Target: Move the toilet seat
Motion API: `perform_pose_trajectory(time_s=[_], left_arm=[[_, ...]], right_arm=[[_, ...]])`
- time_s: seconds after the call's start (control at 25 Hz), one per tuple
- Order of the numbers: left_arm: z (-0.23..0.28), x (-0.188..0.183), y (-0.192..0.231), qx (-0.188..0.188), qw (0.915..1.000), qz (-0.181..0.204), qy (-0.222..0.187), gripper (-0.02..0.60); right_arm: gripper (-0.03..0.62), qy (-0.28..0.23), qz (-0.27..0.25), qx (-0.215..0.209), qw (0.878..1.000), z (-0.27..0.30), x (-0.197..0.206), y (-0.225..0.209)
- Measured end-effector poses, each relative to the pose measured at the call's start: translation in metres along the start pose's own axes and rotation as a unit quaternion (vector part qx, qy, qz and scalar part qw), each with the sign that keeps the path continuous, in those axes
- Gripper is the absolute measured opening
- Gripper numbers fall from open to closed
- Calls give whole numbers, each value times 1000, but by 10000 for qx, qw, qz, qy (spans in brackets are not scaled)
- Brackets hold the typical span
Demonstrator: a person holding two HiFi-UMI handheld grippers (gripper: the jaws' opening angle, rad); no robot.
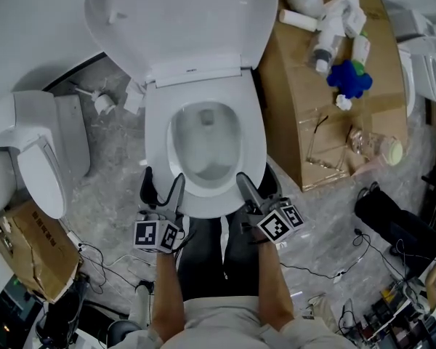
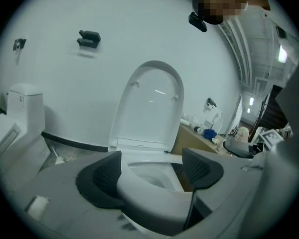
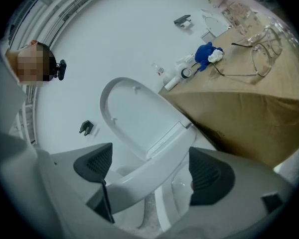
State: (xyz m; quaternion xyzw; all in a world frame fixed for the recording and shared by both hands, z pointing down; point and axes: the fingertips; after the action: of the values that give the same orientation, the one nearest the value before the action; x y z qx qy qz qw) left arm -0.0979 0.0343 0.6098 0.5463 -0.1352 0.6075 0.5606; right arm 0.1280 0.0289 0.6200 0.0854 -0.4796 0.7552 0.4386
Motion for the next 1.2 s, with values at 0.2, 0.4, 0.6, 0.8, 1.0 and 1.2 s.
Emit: perform_pose_trajectory(time_s=[0.2,0.4,0.6,0.8,1.0,1.2], left_arm=[[3,-19,-1,12,9999,-72,-156,348],[7,-34,-1,34,9998,-104,-165,348],[12,-50,-3,94,9999,-10,-133,348],[13,-61,-4,123,9998,48,-153,348],[17,-78,-2,135,9996,68,-224,348],[23,-96,0,143,9994,-14,-322,348]], right_arm=[[488,-180,250,-9,9995,3,-14,8],[506,-173,302,24,9994,5,-23,14],[506,-249,477,102,9985,7,-32,20],[506,-509,77,294,9982,5,-45,26],[502,-671,-1105,206,9914,11,-68,48],[491,-807,-1393,128,9869,15,-84,63]])
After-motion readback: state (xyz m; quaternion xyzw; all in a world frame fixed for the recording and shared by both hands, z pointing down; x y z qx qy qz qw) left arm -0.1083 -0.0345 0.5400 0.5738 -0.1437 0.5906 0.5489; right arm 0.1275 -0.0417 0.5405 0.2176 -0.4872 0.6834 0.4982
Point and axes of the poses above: the fingertips, and each gripper's own axes: z forward along the fingers, y to its left, x out of its underside, and after that the axes turned 13 degrees about x, right-handed
